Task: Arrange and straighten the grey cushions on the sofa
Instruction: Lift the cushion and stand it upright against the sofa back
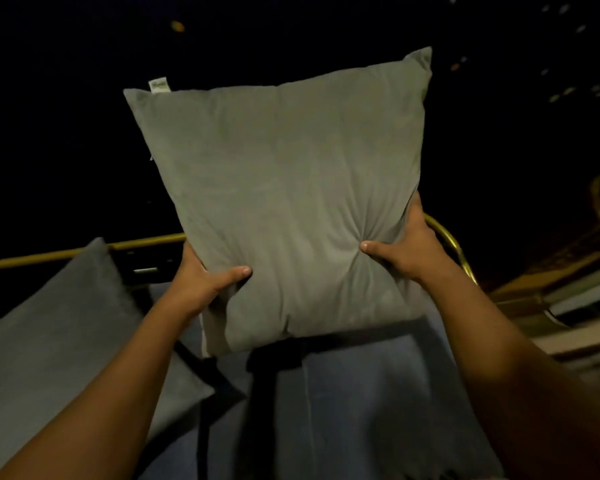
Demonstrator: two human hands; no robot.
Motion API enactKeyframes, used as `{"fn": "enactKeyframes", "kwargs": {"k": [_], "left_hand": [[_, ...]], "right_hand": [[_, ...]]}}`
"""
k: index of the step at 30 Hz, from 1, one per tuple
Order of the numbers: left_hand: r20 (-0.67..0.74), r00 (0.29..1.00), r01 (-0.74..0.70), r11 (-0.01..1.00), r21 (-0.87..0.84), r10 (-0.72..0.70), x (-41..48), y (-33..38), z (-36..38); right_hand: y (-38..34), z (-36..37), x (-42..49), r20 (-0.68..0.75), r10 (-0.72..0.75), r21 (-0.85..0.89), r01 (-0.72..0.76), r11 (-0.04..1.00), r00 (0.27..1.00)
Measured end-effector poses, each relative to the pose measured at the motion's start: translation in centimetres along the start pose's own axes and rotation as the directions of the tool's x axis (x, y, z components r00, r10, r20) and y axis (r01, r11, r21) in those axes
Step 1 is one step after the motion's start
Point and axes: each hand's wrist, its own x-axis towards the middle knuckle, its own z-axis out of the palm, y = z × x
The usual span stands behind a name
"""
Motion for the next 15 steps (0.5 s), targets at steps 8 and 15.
{"fn": "enactKeyframes", "kwargs": {"k": [8, 15], "left_hand": [[0.041, 0.998, -0.056, 0.997, 0.057, 0.053, 7.2, -1.3, 12.5], [0.000, 0.999, -0.037, 0.992, 0.122, 0.038, 10.4, -5.3, 17.4]], "right_hand": [[10.5, -3.6, 5.9, -0.097, 0.052, 0.105, -0.042, 0.994, 0.994], [16.7, -2.4, 11.7, -0.085, -0.024, 0.145, 0.036, 0.989, 0.996]]}}
